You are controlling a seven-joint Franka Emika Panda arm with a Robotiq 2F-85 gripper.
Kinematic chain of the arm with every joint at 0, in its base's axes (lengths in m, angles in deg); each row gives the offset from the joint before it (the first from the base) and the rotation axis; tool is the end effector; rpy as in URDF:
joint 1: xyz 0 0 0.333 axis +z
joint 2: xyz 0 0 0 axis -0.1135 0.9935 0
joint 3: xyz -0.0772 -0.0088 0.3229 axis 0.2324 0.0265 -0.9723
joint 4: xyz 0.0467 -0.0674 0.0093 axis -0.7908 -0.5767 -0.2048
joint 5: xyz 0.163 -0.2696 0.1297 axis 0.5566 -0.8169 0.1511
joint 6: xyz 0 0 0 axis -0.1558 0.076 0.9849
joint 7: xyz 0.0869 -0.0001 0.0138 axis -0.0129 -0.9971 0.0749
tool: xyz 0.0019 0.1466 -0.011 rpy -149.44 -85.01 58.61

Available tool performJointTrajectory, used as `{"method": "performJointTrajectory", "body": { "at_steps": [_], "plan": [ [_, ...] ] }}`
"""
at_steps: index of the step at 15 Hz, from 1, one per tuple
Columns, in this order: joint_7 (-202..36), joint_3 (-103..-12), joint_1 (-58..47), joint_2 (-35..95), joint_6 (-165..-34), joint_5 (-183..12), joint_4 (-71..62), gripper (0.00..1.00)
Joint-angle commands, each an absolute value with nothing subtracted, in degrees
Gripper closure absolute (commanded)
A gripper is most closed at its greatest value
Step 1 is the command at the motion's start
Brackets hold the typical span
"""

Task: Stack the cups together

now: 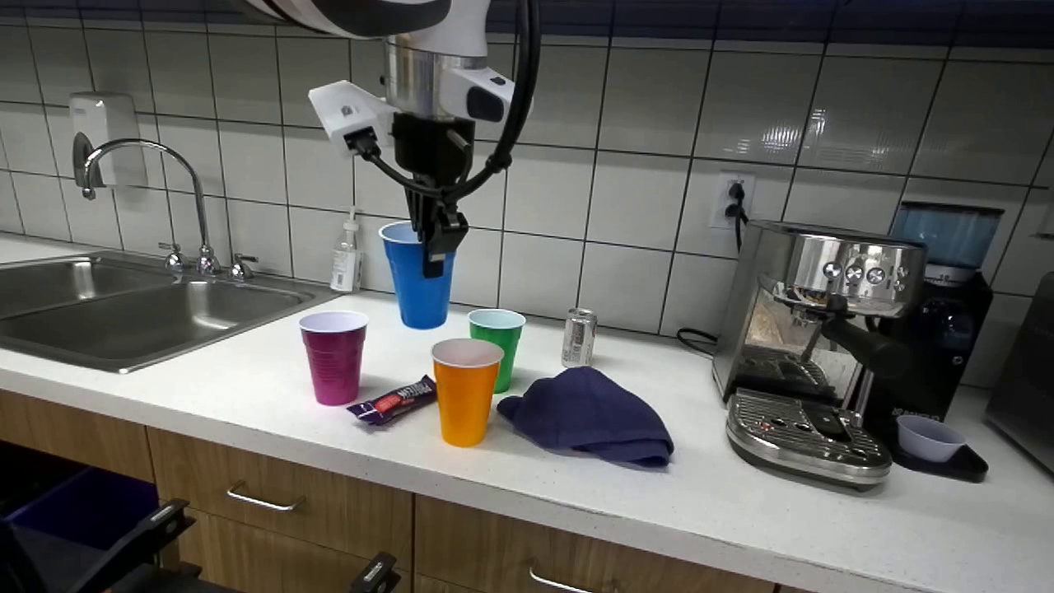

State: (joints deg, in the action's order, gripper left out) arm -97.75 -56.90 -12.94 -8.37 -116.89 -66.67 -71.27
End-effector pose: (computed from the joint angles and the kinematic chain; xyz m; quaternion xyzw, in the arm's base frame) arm 0.3541 -0.0678 0.3655 -0.9179 0.3641 -0.1177 0.1052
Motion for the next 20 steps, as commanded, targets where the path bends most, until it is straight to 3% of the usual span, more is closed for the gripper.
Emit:
{"method": "performJointTrajectory", "body": {
  "at_steps": [1,20],
  "plan": [
    [-101.03,-57.83,-16.28,-11.45,-114.48,-69.12,-71.40,1.00],
    [-103.81,-57.65,-21.52,-10.57,-107.85,-74.06,-70.50,1.00]
  ]
}}
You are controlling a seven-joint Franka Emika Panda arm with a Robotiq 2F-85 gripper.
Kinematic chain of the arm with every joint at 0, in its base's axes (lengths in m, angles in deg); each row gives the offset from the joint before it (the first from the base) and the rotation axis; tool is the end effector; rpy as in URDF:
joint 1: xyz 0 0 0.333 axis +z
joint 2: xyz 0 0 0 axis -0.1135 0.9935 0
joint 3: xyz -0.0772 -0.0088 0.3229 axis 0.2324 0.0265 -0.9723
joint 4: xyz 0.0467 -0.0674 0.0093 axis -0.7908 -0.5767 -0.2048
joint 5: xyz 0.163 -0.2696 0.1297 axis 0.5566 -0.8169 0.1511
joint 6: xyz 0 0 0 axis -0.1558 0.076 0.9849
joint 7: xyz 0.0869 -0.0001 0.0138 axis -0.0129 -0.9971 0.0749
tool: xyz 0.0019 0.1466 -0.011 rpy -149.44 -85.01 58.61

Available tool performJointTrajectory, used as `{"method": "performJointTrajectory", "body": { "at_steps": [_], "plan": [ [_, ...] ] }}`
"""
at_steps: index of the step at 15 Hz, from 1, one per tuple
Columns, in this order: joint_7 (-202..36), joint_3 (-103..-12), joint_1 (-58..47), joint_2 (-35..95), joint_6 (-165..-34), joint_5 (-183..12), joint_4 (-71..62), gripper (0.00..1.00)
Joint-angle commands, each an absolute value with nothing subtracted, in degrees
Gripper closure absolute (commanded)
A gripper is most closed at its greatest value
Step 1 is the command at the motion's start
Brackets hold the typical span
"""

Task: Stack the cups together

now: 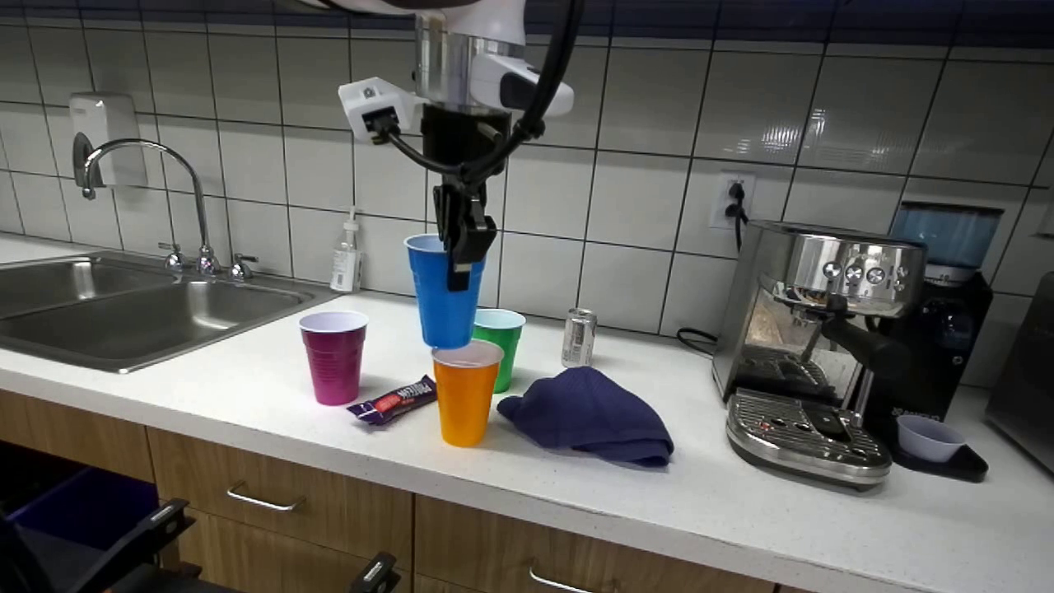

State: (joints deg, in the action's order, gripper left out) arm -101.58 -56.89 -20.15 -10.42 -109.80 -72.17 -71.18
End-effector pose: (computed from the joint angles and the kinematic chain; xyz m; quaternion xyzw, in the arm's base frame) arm 0.3293 -0.1022 0.3647 -0.9038 0.4127 -0.0802 0.0795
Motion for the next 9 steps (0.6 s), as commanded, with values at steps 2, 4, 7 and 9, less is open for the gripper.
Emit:
{"method": "performJointTrajectory", "body": {
  "at_steps": [2,4,7,9],
  "plan": [
    [-104.22,-57.77,-21.66,-9.98,-108.19,-74.33,-70.20,1.00],
    [-104.47,-57.78,-21.57,-9.34,-108.16,-74.49,-69.78,1.00],
    [-104.96,-57.83,-21.40,-8.15,-108.44,-74.70,-69.15,1.00],
    [-105.10,-57.71,-21.24,-7.03,-108.64,-74.62,-68.37,1.00]
  ]
}}
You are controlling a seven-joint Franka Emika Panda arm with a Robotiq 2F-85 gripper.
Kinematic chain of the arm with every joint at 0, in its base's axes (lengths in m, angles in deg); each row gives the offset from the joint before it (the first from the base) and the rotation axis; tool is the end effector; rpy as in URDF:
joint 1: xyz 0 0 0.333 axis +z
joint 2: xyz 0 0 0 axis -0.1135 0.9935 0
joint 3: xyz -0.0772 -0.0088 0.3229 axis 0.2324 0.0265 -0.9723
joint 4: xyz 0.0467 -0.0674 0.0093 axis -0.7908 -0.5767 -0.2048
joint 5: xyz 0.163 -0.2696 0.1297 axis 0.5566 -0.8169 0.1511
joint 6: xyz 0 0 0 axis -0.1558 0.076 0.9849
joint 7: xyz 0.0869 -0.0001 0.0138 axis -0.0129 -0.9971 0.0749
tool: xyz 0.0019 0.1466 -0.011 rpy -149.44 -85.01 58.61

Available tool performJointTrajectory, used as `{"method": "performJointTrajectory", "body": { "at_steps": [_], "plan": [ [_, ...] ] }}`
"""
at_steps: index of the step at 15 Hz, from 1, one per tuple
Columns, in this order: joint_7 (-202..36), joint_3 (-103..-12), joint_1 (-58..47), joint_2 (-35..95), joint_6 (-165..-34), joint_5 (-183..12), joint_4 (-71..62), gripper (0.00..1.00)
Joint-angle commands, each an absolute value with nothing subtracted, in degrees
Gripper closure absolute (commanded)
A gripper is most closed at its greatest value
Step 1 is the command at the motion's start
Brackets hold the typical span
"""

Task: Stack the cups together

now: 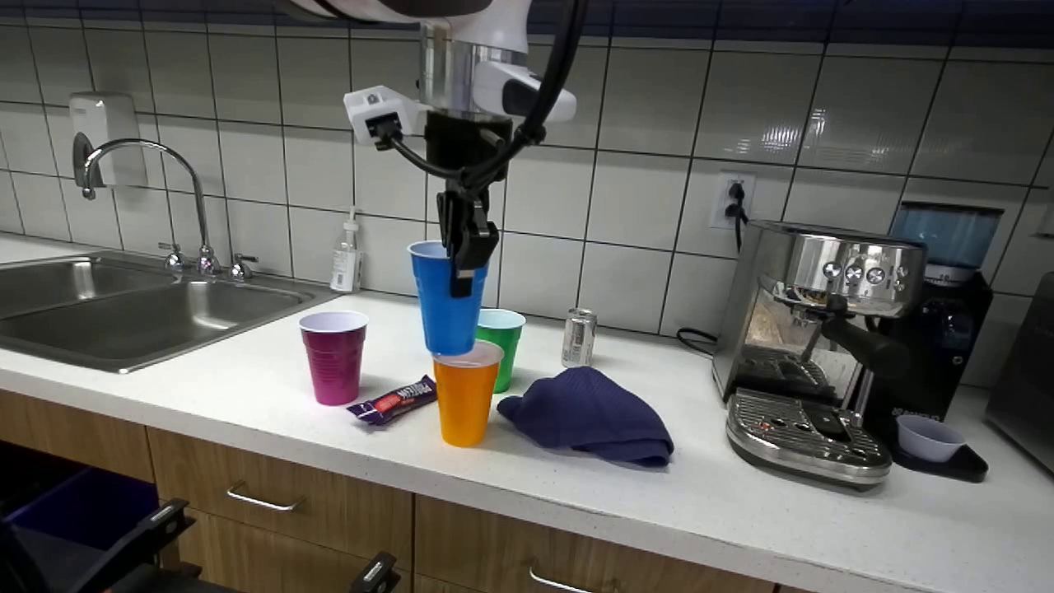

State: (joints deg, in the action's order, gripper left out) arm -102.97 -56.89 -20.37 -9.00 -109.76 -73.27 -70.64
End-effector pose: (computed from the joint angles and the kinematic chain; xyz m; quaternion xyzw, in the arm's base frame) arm 0.3322 -0.1048 0.3598 -0.9019 0.4197 -0.0721 0.0724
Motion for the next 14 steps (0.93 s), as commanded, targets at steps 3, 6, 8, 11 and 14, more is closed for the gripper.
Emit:
{"method": "performJointTrajectory", "body": {
  "at_steps": [3,6,8,11,14],
  "plan": [
    [-105.32,-57.62,-20.94,-5.16,-109.13,-74.45,-67.28,1.00],
    [-105.65,-57.56,-20.69,-3.23,-109.27,-74.50,-66.03,1.00],
    [-105.91,-57.54,-20.57,-1.98,-109.32,-74.68,-65.26,1.00],
    [-106.39,-57.41,-20.50,-0.55,-109.33,-75.02,-64.42,1.00],
    [-107.10,-57.30,-20.41,0.51,-109.25,-75.55,-63.90,1.00]
  ]
}}
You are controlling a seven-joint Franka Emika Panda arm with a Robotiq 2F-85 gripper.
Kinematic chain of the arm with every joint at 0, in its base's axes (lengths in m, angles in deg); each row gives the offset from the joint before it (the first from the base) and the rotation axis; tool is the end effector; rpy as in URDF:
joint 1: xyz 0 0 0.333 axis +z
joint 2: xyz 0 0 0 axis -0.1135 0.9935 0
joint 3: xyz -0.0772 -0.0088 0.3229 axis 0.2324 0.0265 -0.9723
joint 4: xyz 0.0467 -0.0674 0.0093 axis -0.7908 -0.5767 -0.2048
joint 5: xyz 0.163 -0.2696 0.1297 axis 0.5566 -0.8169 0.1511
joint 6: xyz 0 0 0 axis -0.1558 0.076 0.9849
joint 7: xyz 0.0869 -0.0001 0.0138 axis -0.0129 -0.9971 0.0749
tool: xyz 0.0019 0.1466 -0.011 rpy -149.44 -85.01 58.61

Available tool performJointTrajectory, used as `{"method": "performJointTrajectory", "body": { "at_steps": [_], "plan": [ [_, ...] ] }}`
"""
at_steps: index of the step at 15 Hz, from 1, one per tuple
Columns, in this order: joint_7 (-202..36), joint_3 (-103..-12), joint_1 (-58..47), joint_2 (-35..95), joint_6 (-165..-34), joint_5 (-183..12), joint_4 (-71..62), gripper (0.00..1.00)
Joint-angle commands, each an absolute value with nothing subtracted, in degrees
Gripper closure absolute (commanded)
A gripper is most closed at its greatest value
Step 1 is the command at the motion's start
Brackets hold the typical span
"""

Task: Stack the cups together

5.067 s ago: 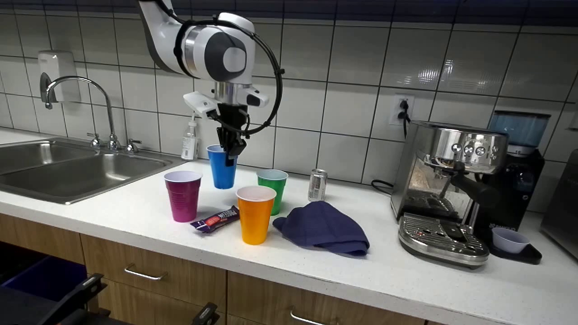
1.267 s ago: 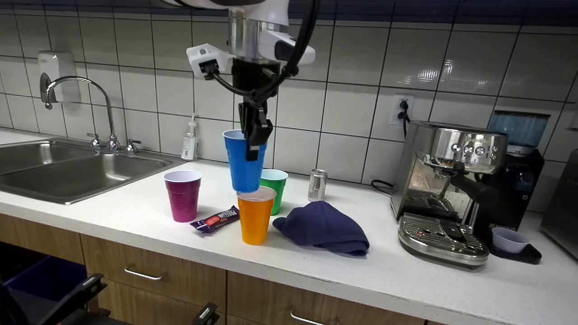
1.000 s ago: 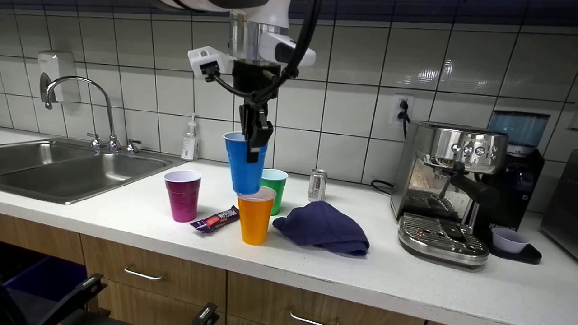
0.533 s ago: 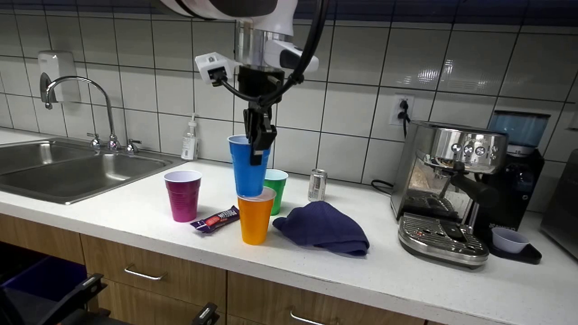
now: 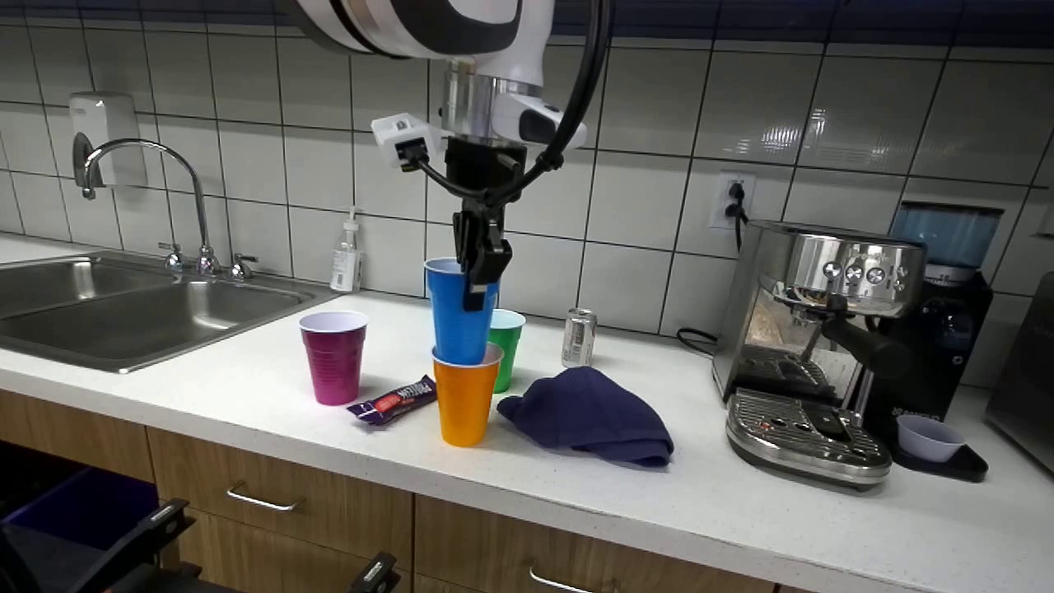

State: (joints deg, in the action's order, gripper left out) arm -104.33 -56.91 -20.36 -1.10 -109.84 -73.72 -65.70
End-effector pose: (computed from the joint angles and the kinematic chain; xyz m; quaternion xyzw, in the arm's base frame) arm 0.3611 -0.1147 0.3436 -0.8993 0.4303 -0.0476 0.0625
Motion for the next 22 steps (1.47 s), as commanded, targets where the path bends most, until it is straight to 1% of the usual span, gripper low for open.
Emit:
{"method": "performJointTrajectory", "body": {
  "at_steps": [1,2,3,4,6,8,12,14,22],
  "plan": [
    [-107.35,-57.25,-20.37,0.80,-109.19,-75.77,-63.72,1.00],
    [-107.59,-57.20,-20.31,1.08,-108.98,-75.83,-63.52,1.00],
    [-107.80,-57.19,-20.25,1.25,-108.94,-75.92,-63.45,0.73],
    [-107.90,-57.12,-20.18,1.44,-108.89,-75.89,-63.37,0.71],
    [-107.98,-57.00,-20.04,1.69,-108.87,-75.75,-63.18,0.59],
    [-108.01,-56.97,-19.91,1.89,-108.86,-75.70,-63.01,0.42],
    [-108.05,-56.96,-19.63,2.17,-108.81,-75.43,-62.61,0.12],
    [-107.94,-56.99,-19.28,2.76,-108.62,-75.05,-61.99,0.00],
    [-110.12,-56.90,-16.82,11.98,-108.14,-74.91,-53.54,0.00]
  ]
}}
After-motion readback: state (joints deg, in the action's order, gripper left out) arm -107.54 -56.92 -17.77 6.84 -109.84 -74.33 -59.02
